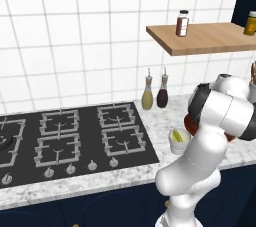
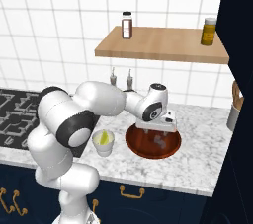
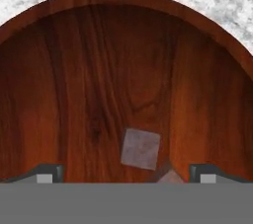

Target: Grab a lemon wedge from the fridge and one ice cube from the ice bowl, and put them in the glass of lemonade.

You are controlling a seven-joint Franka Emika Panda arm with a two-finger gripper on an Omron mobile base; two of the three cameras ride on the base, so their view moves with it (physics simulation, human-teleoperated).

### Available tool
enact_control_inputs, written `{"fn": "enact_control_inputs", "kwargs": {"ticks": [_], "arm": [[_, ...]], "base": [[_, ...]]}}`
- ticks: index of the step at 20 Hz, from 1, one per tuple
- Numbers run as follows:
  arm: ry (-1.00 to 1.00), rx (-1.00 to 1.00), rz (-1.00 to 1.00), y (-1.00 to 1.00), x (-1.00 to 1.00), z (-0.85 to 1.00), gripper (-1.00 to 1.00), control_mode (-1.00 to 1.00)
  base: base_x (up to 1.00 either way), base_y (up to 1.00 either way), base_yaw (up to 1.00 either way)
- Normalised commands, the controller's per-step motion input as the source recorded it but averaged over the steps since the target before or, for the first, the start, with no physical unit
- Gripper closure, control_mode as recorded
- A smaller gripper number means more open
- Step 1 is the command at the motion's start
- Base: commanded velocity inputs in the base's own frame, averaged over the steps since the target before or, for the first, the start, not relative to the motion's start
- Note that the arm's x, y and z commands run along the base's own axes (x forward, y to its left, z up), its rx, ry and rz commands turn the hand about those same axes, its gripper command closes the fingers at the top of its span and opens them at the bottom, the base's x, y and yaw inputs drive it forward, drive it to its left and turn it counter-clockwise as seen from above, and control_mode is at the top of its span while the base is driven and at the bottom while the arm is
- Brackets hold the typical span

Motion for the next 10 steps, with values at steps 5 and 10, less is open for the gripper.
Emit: {"fn": "enact_control_inputs", "kwargs": {"ticks": [5, 10], "arm": [[0.00, 0.00, -0.05, -0.28, -0.01, -0.26, -1.00, -1.00], [0.01, 0.02, -0.01, -0.10, 0.00, -0.40, -1.00, -1.00]], "base": [[0.00, 0.00, 0.00], [0.00, 0.00, 0.00]]}}
